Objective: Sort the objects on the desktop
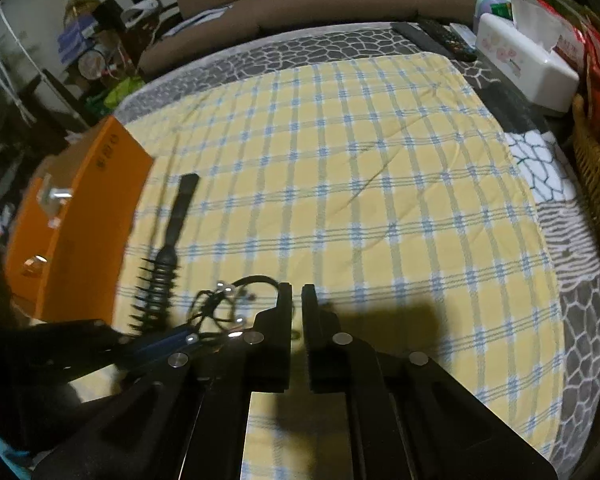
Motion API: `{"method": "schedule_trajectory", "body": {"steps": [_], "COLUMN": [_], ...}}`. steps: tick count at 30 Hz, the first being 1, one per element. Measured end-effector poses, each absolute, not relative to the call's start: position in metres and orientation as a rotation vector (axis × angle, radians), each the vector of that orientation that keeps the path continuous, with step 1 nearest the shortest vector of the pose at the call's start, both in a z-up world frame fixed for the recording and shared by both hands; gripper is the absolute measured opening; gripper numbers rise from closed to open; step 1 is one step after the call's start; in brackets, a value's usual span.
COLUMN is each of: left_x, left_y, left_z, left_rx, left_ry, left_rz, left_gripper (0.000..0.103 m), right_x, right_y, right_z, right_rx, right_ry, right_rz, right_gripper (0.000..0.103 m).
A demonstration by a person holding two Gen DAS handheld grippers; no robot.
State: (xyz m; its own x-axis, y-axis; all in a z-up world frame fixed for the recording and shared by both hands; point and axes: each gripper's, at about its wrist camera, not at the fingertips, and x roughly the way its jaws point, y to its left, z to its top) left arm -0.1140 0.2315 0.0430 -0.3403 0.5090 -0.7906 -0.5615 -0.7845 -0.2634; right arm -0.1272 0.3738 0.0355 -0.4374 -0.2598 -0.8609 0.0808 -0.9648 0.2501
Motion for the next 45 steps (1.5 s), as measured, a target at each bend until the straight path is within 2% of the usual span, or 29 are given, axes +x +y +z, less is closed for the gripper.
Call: {"method": "schedule_trajectory", "body": {"steps": [2,4,5,9,11,12,14,18,22,23,25,27,30,34,38,41,42,43,45], "left_x": [-0.116,-0.118,-0.119,-0.124,-0.126,-0.126,-0.126,-0.123,-0.120,-0.119,-0.118,-0.118,-0.118,-0.118,-0.118,-0.117,-0.117,-0.117,-0.116], "left_y": [0.227,0.222,0.220,0.214,0.211,0.209,0.204,0.196,0.191,0.189,0.187,0.185,0.179,0.170,0.166,0.163,0.162,0.162,0.161], "left_z": [0.049,0.054,0.057,0.060,0.061,0.062,0.065,0.076,0.089,0.092,0.095,0.096,0.096,0.096,0.097,0.098,0.099,0.099,0.100], "left_rx": [-1.227,-1.217,-1.213,-1.215,-1.218,-1.217,-1.209,-1.184,-1.156,-1.151,-1.144,-1.143,-1.146,-1.149,-1.148,-1.145,-1.143,-1.143,-1.143], "left_ry": [0.029,-0.016,-0.039,-0.101,-0.108,-0.114,-0.129,-0.143,-0.145,-0.142,-0.140,-0.143,-0.158,-0.185,-0.193,-0.198,-0.197,-0.196,-0.198], "left_rz": [2.153,2.163,2.164,2.172,2.179,2.184,2.196,2.209,2.217,2.220,2.225,2.228,2.235,2.244,2.249,2.251,2.253,2.254,2.256], "left_gripper": [0.008,0.008,0.008,0.008,0.008,0.008,0.008,0.008,0.008,0.008,0.008,0.008,0.008,0.008,0.008,0.008,0.008,0.008,0.008], "right_x": [-0.125,-0.124,-0.123,-0.119,-0.120,-0.120,-0.121,-0.121,-0.119,-0.118,-0.115,-0.114,-0.113,-0.110,-0.112,-0.116,-0.115,-0.115,-0.115], "right_y": [0.379,0.385,0.386,0.391,0.390,0.389,0.380,0.370,0.353,0.348,0.341,0.336,0.326,0.309,0.311,0.308,0.305,0.302,0.297], "right_z": [0.039,0.040,0.040,0.025,0.015,0.013,0.017,0.014,0.005,0.004,0.001,-0.002,-0.007,-0.012,-0.010,-0.014,-0.013,-0.013,-0.014], "right_rx": [1.528,1.517,1.512,1.529,1.561,1.585,1.611,1.639,1.682,1.686,1.685,1.689,1.691,1.690,1.659,1.661,1.655,1.645,1.617], "right_ry": [-0.362,-0.500,-0.547,-0.779,-0.824,-0.792,-0.610,-0.543,-0.388,-0.341,-0.266,-0.223,-0.179,-0.016,-0.084,-0.039,-0.009,0.017,0.031], "right_rz": [-2.451,-2.377,-2.350,-2.182,-2.136,-2.151,-2.250,-2.254,-2.284,-2.292,-2.313,-2.319,-2.306,-2.336,-2.336,-2.338,-2.345,-2.345,-2.321], "right_gripper": [0.011,0.024,0.027,0.028,0.028,0.028,0.028,0.028,0.028,0.030,0.041,0.044,0.044,0.044,0.044,0.043,0.037,0.023,0.009]}}
